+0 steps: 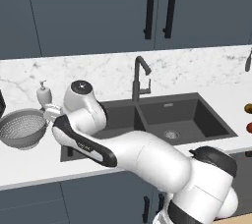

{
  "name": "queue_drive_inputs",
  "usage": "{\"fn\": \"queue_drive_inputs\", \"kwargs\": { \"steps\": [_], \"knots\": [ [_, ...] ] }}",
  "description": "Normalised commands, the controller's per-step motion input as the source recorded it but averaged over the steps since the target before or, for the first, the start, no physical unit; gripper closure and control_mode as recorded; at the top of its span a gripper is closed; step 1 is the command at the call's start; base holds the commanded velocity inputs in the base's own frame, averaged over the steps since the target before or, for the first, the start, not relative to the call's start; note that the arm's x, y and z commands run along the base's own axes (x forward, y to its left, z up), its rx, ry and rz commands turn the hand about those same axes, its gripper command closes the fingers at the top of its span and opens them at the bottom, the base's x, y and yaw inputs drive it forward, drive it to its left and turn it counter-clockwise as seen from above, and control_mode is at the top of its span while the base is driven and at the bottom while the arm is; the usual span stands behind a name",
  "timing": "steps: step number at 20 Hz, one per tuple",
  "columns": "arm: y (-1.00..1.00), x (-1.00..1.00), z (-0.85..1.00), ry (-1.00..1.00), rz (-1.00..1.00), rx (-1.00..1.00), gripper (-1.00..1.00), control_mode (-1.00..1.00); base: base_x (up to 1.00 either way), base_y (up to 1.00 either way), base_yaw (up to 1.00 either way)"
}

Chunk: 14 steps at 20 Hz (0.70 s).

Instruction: Put the colander in the sink, put the pear, apple in the colander, and turn on the sink faucet and pour water over the colander.

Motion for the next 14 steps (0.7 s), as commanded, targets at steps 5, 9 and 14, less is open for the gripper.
{"fn": "queue_drive_inputs", "kwargs": {
  "steps": [5,9,14],
  "knots": [
    [0.63,0.43,-0.08,0.01,0.04,0.11,-1.00,-1.00,0.00,0.00,0.00],
    [0.52,0.30,-0.15,0.09,0.00,0.03,-1.00,-1.00,0.00,0.00,0.00],
    [0.49,0.21,-0.29,0.03,-0.01,0.00,-1.00,-1.00,0.00,0.00,0.00]
  ]
}}
